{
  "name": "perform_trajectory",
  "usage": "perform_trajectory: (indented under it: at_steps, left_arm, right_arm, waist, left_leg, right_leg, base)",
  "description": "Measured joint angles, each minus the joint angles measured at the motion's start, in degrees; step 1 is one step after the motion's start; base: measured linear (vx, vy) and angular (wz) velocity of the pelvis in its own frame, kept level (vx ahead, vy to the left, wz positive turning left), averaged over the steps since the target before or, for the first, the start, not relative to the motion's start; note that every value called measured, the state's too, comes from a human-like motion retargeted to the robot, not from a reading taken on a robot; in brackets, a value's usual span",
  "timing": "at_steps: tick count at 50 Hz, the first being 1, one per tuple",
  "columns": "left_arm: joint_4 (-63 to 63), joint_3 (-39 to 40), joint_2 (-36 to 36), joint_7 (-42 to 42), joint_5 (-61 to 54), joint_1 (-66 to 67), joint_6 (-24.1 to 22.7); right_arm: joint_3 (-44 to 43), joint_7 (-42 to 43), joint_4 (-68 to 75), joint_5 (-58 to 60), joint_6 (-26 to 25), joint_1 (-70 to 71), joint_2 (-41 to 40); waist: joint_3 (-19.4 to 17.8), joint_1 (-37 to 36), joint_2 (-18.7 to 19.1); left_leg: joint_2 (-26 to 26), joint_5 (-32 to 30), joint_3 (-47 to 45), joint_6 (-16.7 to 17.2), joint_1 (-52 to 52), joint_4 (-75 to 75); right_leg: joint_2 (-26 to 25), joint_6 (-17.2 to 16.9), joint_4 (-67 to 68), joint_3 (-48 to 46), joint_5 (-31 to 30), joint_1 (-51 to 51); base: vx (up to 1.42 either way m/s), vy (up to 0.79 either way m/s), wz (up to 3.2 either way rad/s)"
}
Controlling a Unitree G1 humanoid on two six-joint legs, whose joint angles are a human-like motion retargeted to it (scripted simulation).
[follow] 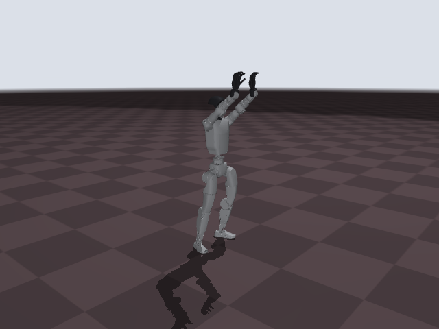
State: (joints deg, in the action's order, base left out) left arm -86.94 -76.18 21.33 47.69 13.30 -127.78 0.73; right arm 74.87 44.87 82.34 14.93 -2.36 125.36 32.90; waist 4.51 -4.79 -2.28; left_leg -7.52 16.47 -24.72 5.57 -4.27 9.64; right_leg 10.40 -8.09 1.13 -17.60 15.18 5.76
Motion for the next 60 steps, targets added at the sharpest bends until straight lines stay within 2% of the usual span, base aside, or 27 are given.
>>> perform_trajectory:
  at_steps: [2,5,7,12,16,20,22,25,30,34,38,50,55,60]
  left_arm:
    - [2.1,-1.1,0.4,1.1,1.8,-1.1,-0.7]
    - [4.2,-2.4,2.5,2.9,5.7,-1.4,0.5]
    - [4.4,-3.0,2.9,2.0,4.1,-0.7,-0.8]
    - [9.2,-0.3,6.9,0.4,3.9,1.6,-1.3]
    - [22.0,5.4,14.5,-0.7,3.9,4.9,-2.0]
    - [38.2,11.3,23.4,1.9,6.3,9.5,-2.3]
    - [46.9,15.2,27.9,3.7,8.2,12.9,-1.7]
    - [61.3,24.7,34.7,4.9,11.3,21.3,-0.6]
    - [84.5,48.2,41.3,2.7,15.9,45.0,-1.4]
    - [95.0,60.0,40.7,0.4,18.5,60.1,-2.6]
    - [99.4,63.5,38.7,-1.3,18.4,68.7,-3.4]
    - [100.4,64.7,34.0,1.4,17.9,76.3,-3.0]
    - [102.1,68.7,31.3,5.3,20.2,82.7,-2.5]
    - [104.1,72.5,29.1,5.5,19.5,88.7,-3.5]
  right_arm:
    - [0.4,1.8,-0.9,-0.7,1.5,1.2,0.9]
    - [1.8,5.6,-7.6,4.0,0.8,1.6,3.9]
    - [4.2,4.3,-7.6,5.6,0.3,1.4,4.4]
    - [0.4,2.9,-12.1,4.1,1.6,-1.0,7.2]
    - [-6.2,3.9,-23.5,3.2,2.6,-5.1,13.2]
    - [-12.4,7.3,-38.7,5.7,2.6,-10.9,21.3]
    - [-17.1,8.0,-47.4,7.6,2.6,-15.1,25.8]
    - [-28.6,7.5,-62.0,10.9,2.4,-25.7,32.3]
    - [-56.9,3.2,-84.7,17.6,3.3,-55.0,36.9]
    - [-71.8,0.5,-94.8,22.2,4.4,-73.0,35.1]
    - [-77.5,-1.0,-98.8,23.1,5.0,-82.6,32.8]
    - [-79.7,-3.5,-100.6,22.2,6.0,-89.1,30.3]
    - [-79.8,-3.4,-102.1,24.3,6.3,-90.8,30.1]
    - [-79.9,-4.2,-103.9,24.6,6.9,-93.3,30.0]
  waist:
    - [-0.1,-0.1,-0.3]
    - [-0.3,0.7,0.0]
    - [0.0,1.0,0.0]
    - [-0.1,0.6,0.2]
    - [-0.7,0.1,0.3]
    - [-1.5,-0.1,0.5]
    - [-2.0,0.0,0.6]
    - [-2.8,0.3,1.0]
    - [-4.5,1.4,1.2]
    - [-5.1,2.2,1.1]
    - [-4.1,2.4,0.9]
    - [-3.1,1.9,1.0]
    - [-3.5,2.5,1.4]
    - [-3.9,2.5,1.8]
  left_leg:
    - [0.0,0.1,0.4,0.6,0.1,0.0]
    - [0.0,0.3,1.3,0.9,0.3,0.2]
    - [0.0,0.2,1.6,0.9,0.4,0.2]
    - [-0.1,0.4,1.4,0.4,-0.1,0.4]
    - [-0.3,0.7,1.0,0.1,-0.6,0.7]
    - [-0.4,0.8,0.9,0.1,-0.7,0.7]
    - [-0.4,0.7,1.1,0.0,-0.5,0.7]
    - [-0.5,0.6,1.4,-0.1,-0.4,0.9]
    - [-0.6,0.9,2.2,-0.3,-0.6,1.1]
    - [-0.5,1.0,2.7,-0.3,-0.8,1.1]
    - [-0.4,0.9,2.6,-0.6,-1.0,0.8]
    - [-0.2,1.0,0.8,-1.4,-2.5,-0.4]
    - [-0.2,1.0,0.4,-1.4,-2.6,-0.5]
    - [-0.1,1.1,-0.2,-1.6,-2.9,-0.8]
  right_leg:
    - [0.0,-0.2,-0.2,-0.5,0.2,0.3]
    - [0.0,-0.1,-0.3,-1.4,0.4,0.8]
    - [-0.1,0.2,-0.4,-1.7,0.4,1.0]
    - [-0.1,0.6,-0.1,-1.3,0.6,1.2]
    - [-0.2,1.3,0.1,-0.7,0.8,1.4]
    - [-0.3,1.6,0.3,-0.4,0.8,1.3]
    - [-0.3,1.7,0.4,-0.5,0.8,1.2]
    - [-0.4,2.1,0.6,-0.7,0.7,1.2]
    - [-0.4,2.5,0.9,-1.1,1.1,1.8]
    - [-0.5,2.7,1.0,-1.4,1.4,2.1]
    - [-0.4,2.7,1.1,-1.3,1.5,2.1]
    - [-0.4,2.6,0.8,0.4,1.7,2.0]
    - [-0.4,2.6,0.9,0.9,1.6,1.8]
    - [-0.4,2.6,1.1,1.5,1.6,1.5]
  base:
    - [0.03,0.00,0.19]
    - [0.03,0.00,0.24]
    - [0.01,0.00,0.09]
    - [0.00,0.00,0.00]
    - [0.00,0.00,0.00]
    - [0.00,0.00,0.00]
    - [0.00,0.00,0.00]
    - [0.00,0.00,0.00]
    - [0.00,0.00,0.00]
    - [0.00,0.00,0.00]
    - [0.00,0.00,0.00]
    - [0.00,0.00,0.00]
    - [0.00,0.00,0.00]
    - [0.00,0.00,0.00]
